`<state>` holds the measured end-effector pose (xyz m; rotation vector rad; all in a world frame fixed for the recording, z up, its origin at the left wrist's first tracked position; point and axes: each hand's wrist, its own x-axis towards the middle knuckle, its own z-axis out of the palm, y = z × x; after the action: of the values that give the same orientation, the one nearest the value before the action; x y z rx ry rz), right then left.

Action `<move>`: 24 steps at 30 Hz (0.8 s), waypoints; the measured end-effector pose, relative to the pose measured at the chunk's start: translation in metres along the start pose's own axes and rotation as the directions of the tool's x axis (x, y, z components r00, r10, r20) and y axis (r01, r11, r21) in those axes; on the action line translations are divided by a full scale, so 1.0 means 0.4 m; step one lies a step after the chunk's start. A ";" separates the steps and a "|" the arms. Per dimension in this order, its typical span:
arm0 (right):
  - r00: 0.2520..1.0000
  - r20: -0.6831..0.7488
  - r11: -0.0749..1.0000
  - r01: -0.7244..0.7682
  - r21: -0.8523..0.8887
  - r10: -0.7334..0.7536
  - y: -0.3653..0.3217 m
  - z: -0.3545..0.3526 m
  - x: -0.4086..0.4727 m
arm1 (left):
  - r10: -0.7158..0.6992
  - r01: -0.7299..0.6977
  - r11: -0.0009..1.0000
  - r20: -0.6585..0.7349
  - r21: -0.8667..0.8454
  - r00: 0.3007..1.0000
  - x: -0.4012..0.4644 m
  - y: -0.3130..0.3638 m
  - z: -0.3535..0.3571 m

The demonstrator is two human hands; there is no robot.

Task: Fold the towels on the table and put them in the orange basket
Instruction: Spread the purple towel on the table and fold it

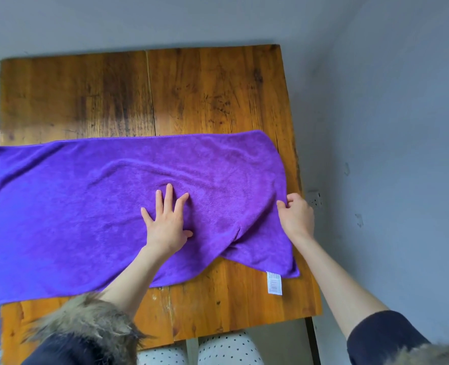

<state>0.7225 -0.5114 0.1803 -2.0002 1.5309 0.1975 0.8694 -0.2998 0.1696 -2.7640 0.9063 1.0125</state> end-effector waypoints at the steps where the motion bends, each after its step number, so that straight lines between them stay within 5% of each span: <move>1: 1.000 0.001 0.999 0.022 0.035 -0.022 -0.013 0.002 -0.012 | 0.002 -0.003 0.999 -0.020 -0.032 1.000 -0.001 0.002 0.002; 5: 0.974 0.226 0.926 -0.056 0.373 -0.032 -0.086 0.034 -0.061 | -0.046 -0.096 0.889 -0.296 -0.447 0.954 -0.019 0.031 0.028; 8: 0.884 0.459 0.872 -0.156 0.464 -0.086 -0.128 0.063 -0.077 | -0.115 -0.159 0.812 -0.421 -0.562 0.900 -0.049 0.066 0.052; 15: 0.956 0.290 0.887 -0.169 0.429 0.042 -0.106 0.042 -0.008 | -0.098 -0.032 0.702 -0.142 -0.711 0.985 -0.071 0.174 0.071; 20: 0.976 0.186 0.930 -0.168 0.328 0.111 -0.077 0.049 0.069 | -0.218 0.186 0.595 0.066 -0.782 0.974 -0.025 0.222 0.027; 24: 0.965 0.206 0.865 -0.242 0.440 0.165 -0.109 0.059 0.088 | -0.216 0.286 0.529 0.199 -0.799 0.956 0.001 0.231 -0.006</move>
<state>0.7793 -0.5214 0.1611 -1.4143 1.5143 0.0664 0.8204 -0.3770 0.1838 -3.3459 -0.1024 1.8306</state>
